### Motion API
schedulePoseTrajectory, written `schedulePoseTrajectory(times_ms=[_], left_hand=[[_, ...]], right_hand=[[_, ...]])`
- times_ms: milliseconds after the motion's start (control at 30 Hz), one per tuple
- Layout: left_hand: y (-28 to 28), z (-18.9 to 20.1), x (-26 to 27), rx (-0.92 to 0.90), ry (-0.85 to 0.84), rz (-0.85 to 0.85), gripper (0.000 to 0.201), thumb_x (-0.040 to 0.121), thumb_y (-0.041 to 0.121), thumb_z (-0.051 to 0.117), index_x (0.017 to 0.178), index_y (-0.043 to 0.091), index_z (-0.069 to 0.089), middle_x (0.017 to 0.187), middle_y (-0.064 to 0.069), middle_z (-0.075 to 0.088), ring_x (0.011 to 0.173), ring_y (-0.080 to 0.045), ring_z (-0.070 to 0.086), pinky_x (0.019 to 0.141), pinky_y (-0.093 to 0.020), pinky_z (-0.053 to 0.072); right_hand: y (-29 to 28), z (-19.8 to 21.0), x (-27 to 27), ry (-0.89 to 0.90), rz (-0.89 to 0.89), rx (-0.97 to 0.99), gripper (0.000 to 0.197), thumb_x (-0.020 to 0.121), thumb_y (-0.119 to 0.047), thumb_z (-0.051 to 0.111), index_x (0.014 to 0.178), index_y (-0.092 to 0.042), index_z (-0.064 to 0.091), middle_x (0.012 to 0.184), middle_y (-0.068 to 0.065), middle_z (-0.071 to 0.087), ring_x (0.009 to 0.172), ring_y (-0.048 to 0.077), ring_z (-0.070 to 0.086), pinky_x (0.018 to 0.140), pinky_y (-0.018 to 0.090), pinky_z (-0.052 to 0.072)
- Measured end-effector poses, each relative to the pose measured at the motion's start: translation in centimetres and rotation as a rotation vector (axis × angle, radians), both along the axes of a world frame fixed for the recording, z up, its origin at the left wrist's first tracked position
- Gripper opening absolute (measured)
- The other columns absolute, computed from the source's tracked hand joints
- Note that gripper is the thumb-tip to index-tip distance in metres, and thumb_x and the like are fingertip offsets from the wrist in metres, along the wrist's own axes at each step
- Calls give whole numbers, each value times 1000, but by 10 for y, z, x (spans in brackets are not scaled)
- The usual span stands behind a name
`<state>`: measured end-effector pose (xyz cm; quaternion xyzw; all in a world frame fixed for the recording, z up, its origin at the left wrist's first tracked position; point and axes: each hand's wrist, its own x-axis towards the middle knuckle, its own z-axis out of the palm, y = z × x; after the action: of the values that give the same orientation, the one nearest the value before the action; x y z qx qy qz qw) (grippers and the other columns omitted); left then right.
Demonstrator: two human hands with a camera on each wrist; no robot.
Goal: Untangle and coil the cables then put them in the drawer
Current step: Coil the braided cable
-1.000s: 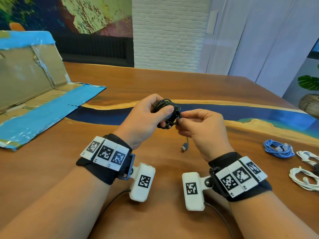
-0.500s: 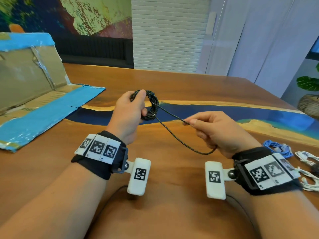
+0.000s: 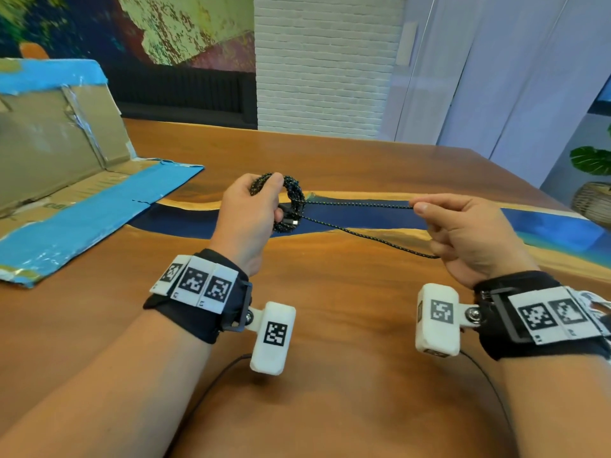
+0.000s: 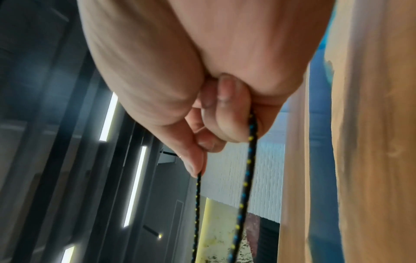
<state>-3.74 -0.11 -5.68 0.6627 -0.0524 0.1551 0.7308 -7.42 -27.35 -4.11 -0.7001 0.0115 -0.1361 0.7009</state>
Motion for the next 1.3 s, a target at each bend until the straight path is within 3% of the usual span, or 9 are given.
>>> schedulePoseTrajectory(times_ms=[133, 333, 433, 533, 700, 800, 900, 1000, 1300], left_hand=[[-2, -2, -3, 67, -61, -27, 18, 103, 29, 62, 88, 19, 61, 65, 6, 54, 64, -17, 52, 61, -31, 46], [2, 6, -8, 116, -136, -74, 8, 101, 20, 65, 97, 14, 67, 81, -4, 60, 65, -13, 56, 51, -14, 44], [5, 6, -5, 120, -128, -69, 9, 102, 22, 63, 95, 17, 66, 80, -4, 59, 67, -14, 57, 51, -14, 44], [5, 4, -4, 108, -95, -84, 11, 104, 26, 61, 96, 18, 64, 77, -3, 60, 67, -14, 58, 51, -20, 43], [-9, -2, -9, 104, -51, -143, 12, 103, 28, 62, 98, 18, 64, 73, 3, 62, 67, -14, 59, 53, -24, 41], [-18, -4, -15, 116, -49, -177, 12, 103, 26, 62, 100, 15, 65, 72, 1, 61, 64, -13, 60, 51, -21, 41], [-22, -4, -17, 108, -54, -192, 12, 103, 25, 61, 100, 15, 65, 72, 0, 61, 63, -14, 60, 51, -22, 42], [-20, -1, -18, 71, -50, -215, 13, 105, 27, 58, 103, 15, 63, 73, 2, 60, 65, -14, 60, 56, -28, 40], [-23, 21, -35, -338, 7, -528, 23, 111, 27, 39, 93, 15, 48, 68, 2, 37, 62, -13, 43, 66, -26, 40]], right_hand=[[-2, -2, 1, 10, -112, -236, 10, 94, -12, 70, 91, -12, 79, 59, -13, 64, 44, 9, 36, 38, 23, 30], [-13, 0, 2, 48, -93, -229, 21, 101, -9, 59, 98, -14, 79, 53, -11, 53, 49, 15, 25, 39, 24, 24], [-9, 0, -1, 24, -133, -412, 23, 100, -14, 60, 94, -23, 81, 73, -8, 66, 53, 14, 39, 48, 25, 31], [-4, 3, -5, -3, -133, -586, 21, 99, -19, 63, 94, -31, 80, 95, -11, 72, 89, 3, 61, 68, 22, 42], [22, 5, -13, -80, -64, -750, 30, 97, -22, 64, 124, -35, 70, 123, -21, 62, 121, -4, 49, 96, 21, 35], [54, 0, -16, -233, 53, -689, 35, 93, -22, 70, 127, -31, 68, 117, -19, 70, 111, -5, 62, 93, 13, 46], [71, -12, -14, -251, 106, -623, 34, 89, -15, 77, 121, -24, 73, 100, -10, 76, 88, 3, 73, 86, 28, 59], [69, -14, -12, -253, 18, -589, 14, 88, -12, 77, 100, -21, 79, 77, -7, 76, 69, 6, 73, 76, 25, 58], [68, -14, -12, -391, -102, -647, 11, 87, -20, 79, 89, -31, 79, 90, -17, 72, 88, -1, 66, 77, 13, 48]])
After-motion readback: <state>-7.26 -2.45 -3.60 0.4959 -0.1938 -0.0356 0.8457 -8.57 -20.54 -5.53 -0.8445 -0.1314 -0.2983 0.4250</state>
